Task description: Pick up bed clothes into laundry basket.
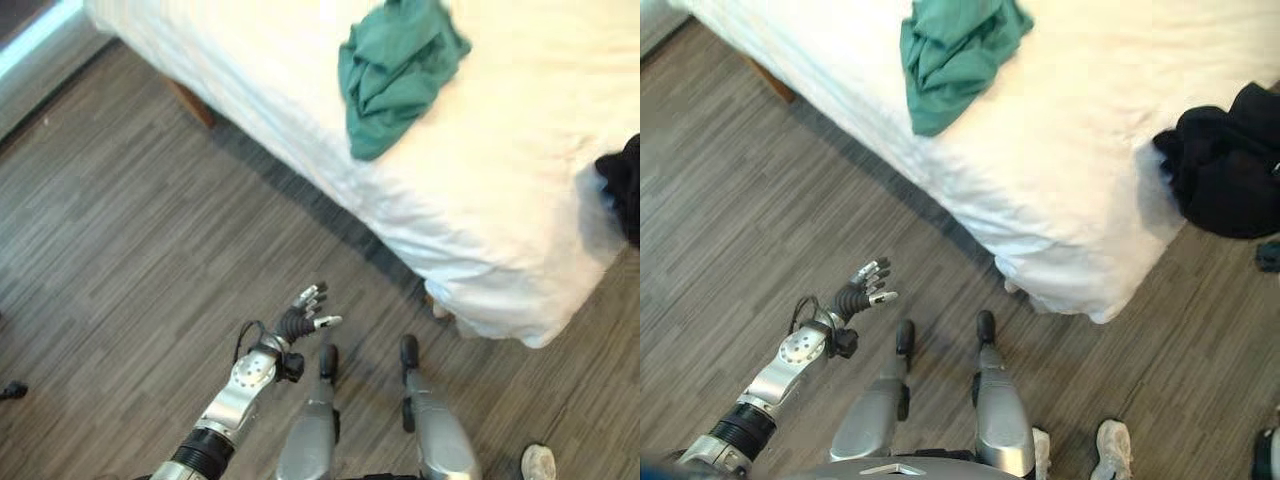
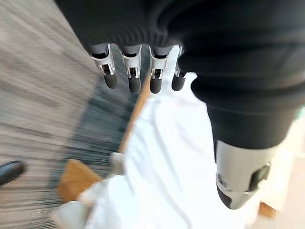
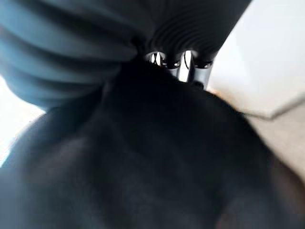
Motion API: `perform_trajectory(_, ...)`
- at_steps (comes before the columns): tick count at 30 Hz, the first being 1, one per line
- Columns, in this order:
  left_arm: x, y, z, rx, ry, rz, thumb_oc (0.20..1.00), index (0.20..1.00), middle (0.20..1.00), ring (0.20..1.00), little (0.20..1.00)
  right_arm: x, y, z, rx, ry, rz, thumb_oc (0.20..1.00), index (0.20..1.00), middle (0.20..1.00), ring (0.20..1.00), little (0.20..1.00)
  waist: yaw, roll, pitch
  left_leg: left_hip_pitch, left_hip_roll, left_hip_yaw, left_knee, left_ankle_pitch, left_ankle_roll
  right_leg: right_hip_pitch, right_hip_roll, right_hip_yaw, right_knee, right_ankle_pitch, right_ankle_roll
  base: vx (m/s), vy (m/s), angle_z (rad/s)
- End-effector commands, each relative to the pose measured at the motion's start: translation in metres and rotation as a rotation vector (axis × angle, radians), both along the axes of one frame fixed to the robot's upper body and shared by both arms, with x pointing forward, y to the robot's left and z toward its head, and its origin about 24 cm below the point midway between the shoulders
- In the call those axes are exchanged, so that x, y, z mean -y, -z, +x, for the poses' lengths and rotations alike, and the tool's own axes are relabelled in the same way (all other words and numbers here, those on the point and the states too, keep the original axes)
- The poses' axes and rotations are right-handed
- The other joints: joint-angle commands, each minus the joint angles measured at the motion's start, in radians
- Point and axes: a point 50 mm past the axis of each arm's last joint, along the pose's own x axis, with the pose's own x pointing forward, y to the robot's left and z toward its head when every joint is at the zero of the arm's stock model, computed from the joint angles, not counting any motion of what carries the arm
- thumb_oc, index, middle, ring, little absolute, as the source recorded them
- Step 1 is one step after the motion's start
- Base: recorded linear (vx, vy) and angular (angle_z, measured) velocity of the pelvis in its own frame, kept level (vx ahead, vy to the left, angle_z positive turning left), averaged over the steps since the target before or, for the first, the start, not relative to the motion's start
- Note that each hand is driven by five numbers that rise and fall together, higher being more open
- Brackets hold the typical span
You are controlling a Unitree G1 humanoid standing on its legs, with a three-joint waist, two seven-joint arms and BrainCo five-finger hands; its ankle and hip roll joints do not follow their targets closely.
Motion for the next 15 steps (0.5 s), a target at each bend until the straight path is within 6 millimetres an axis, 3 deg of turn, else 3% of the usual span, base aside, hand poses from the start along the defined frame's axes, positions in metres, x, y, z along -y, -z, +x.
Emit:
perform_trajectory(1,0.0,-0.015,0.005,0.088,0.016,-0.027,1.0,1.0,1.0,1.0,1.0,-0.028,0.015,-0.009,0.208,-0.154,0.199,0.2,0.2,0.2,0.2,0.2,-0.015,-0.054,-0.153,0.116,-0.021,0.033,0.012,-0.077,0.044,0.015,-0.016,0.028,0.061,-0.037,-0.008,0.08,0.035,-0.1)
perform_trajectory(4,0.003,-0.018,0.003,0.098,0.023,-0.041,1.0,1.0,1.0,1.0,1.0,-0.048,0.043,-0.016,0.278,-0.214,0.389,0.2,0.2,0.2,0.2,0.2,-0.017,-0.055,-0.183,0.139,-0.022,0.032,0.01,-0.086,0.047,0.041,-0.019,0.028,0.055,-0.04,-0.006,0.04,0.028,-0.07)
perform_trajectory(5,0.003,-0.019,0.001,0.104,0.02,-0.053,1.0,1.0,1.0,1.0,1.0,-0.076,0.067,-0.022,0.318,-0.298,0.563,0.2,0.2,0.2,0.2,0.2,-0.02,-0.053,-0.208,0.153,-0.024,0.036,0.008,-0.092,0.052,0.054,-0.021,0.031,0.048,-0.039,-0.002,0.05,0.041,0.02)
perform_trajectory(8,0.001,-0.016,-0.004,0.097,0.008,-0.055,1.0,1.0,1.0,1.0,1.0,-0.111,0.099,-0.025,0.413,-0.365,0.869,0.2,0.2,0.2,0.2,0.2,-0.021,-0.05,-0.234,0.165,-0.027,0.047,0.007,-0.099,0.058,0.063,-0.02,0.041,0.042,-0.033,0.003,0.02,0.029,-0.06)
perform_trajectory(9,0.001,-0.016,-0.004,0.096,0.008,-0.054,1.0,1.0,1.0,1.0,1.0,-0.111,0.099,-0.025,0.413,-0.365,0.871,0.2,0.2,0.2,0.2,0.2,-0.02,-0.052,-0.234,0.165,-0.027,0.048,0.007,-0.099,0.058,0.064,-0.02,0.042,0.042,-0.033,0.003,0.01,0.054,-0.11)
perform_trajectory(10,0.0,-0.014,-0.006,0.094,-0.011,-0.061,1.0,1.0,1.0,1.0,1.0,-0.133,0.121,-0.026,0.414,-0.406,1.016,0.2,0.2,0.2,0.2,0.2,-0.018,-0.048,-0.245,0.171,-0.03,0.053,0.008,-0.102,0.061,0.069,-0.023,0.047,0.039,-0.03,0.006,0.01,0.038,-0.02)
perform_trajectory(11,0.0,-0.014,-0.006,0.093,-0.011,-0.061,1.0,1.0,1.0,1.0,1.0,-0.134,0.121,-0.027,0.414,-0.406,1.017,0.2,0.2,0.2,0.2,0.2,-0.019,-0.049,-0.245,0.172,-0.03,0.053,0.008,-0.102,0.061,0.069,-0.023,0.047,0.039,-0.03,0.006,-0.02,0.066,-0.04)
perform_trajectory(12,0.001,-0.014,-0.006,0.099,-0.026,-0.07,1.0,1.0,1.0,1.0,1.0,-0.162,0.143,-0.025,0.365,-0.449,1.184,0.2,0.2,0.2,0.2,0.2,-0.013,-0.049,-0.248,0.174,-0.032,0.056,0.01,-0.101,0.061,0.071,-0.026,0.051,0.038,-0.027,0.007,0.01,0.031,-0.05)
perform_trajectory(13,0.001,-0.013,-0.006,0.097,-0.026,-0.07,1.0,1.0,1.0,1.0,1.0,-0.162,0.143,-0.026,0.364,-0.448,1.184,0.2,0.2,0.2,0.2,0.2,-0.013,-0.046,-0.249,0.181,-0.029,0.056,0.009,-0.11,0.062,0.079,-0.023,0.05,0.036,-0.034,0.008,0.01,0.048,-0.05)
perform_trajectory(15,0.004,-0.01,-0.005,0.088,-0.055,-0.098,1.0,1.0,1.0,1.0,1.0,-0.194,0.159,-0.027,0.223,-0.538,1.259,0.2,0.2,0.2,0.2,0.2,-0.007,-0.047,-0.251,0.191,-0.033,0.059,0.011,-0.11,0.064,0.087,-0.029,0.056,0.037,-0.031,0.011,0.0,0.052,-0.02)
